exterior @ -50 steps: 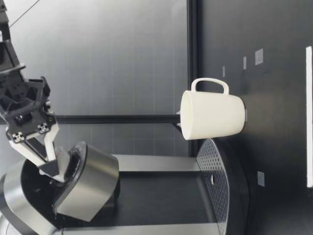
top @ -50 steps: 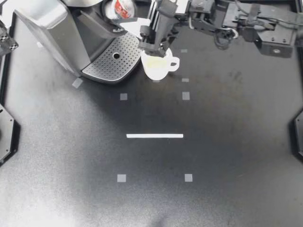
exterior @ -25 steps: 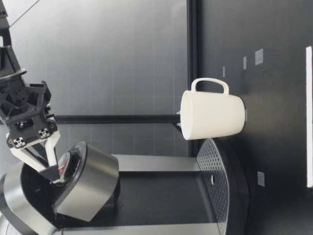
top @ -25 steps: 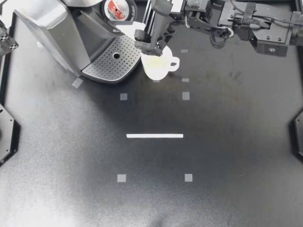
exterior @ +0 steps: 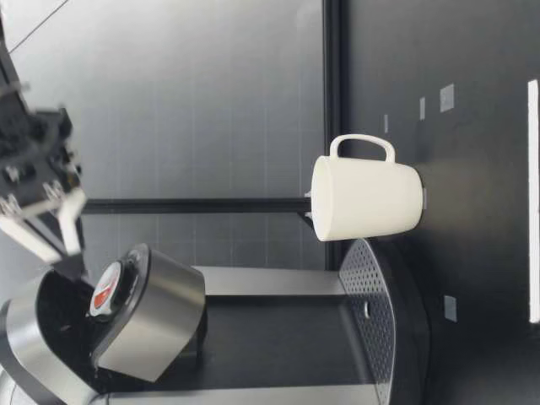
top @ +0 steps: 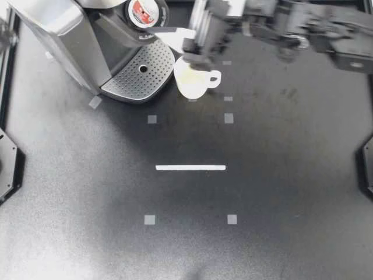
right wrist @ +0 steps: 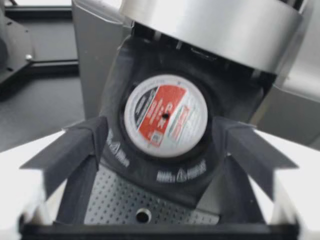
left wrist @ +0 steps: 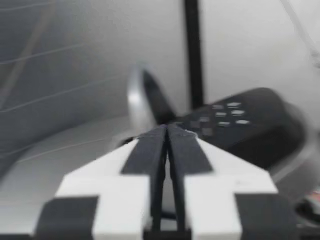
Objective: Place the coffee capsule inside the capsule container, then place the cup onto the center of the cup tray.
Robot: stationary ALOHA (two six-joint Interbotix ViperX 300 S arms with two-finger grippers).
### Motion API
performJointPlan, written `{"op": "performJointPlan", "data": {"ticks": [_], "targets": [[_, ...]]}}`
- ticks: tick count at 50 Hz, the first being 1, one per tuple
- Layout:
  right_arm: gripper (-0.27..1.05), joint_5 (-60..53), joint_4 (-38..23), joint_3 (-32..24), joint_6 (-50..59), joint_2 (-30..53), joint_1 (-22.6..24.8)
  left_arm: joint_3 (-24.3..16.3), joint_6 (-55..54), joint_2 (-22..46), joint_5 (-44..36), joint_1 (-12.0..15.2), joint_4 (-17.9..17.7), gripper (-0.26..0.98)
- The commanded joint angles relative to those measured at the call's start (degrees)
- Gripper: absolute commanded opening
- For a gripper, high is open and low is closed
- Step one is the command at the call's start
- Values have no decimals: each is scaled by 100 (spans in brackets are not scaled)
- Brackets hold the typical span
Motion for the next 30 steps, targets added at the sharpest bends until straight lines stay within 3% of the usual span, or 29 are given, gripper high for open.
{"op": "performJointPlan", "data": {"ticks": [1, 8, 15, 23, 30], "targets": [[81, -62, 44, 105, 26, -431, 105, -88, -18, 26, 431, 9, 79, 11], [80, -70, 62, 422, 44, -853, 378, -97, -26, 114, 782, 123, 149, 11], [77, -237, 167, 729, 35, -1195, 659, -167, -53, 325, 712, 448, 158, 11], [61, -773, 193, 1187, 44, -1547, 861, -281, -79, 633, 360, 896, 149, 11], [48, -1257, 220, 1573, 44, -1793, 923, -378, -105, 791, 132, 1055, 149, 11]]}}
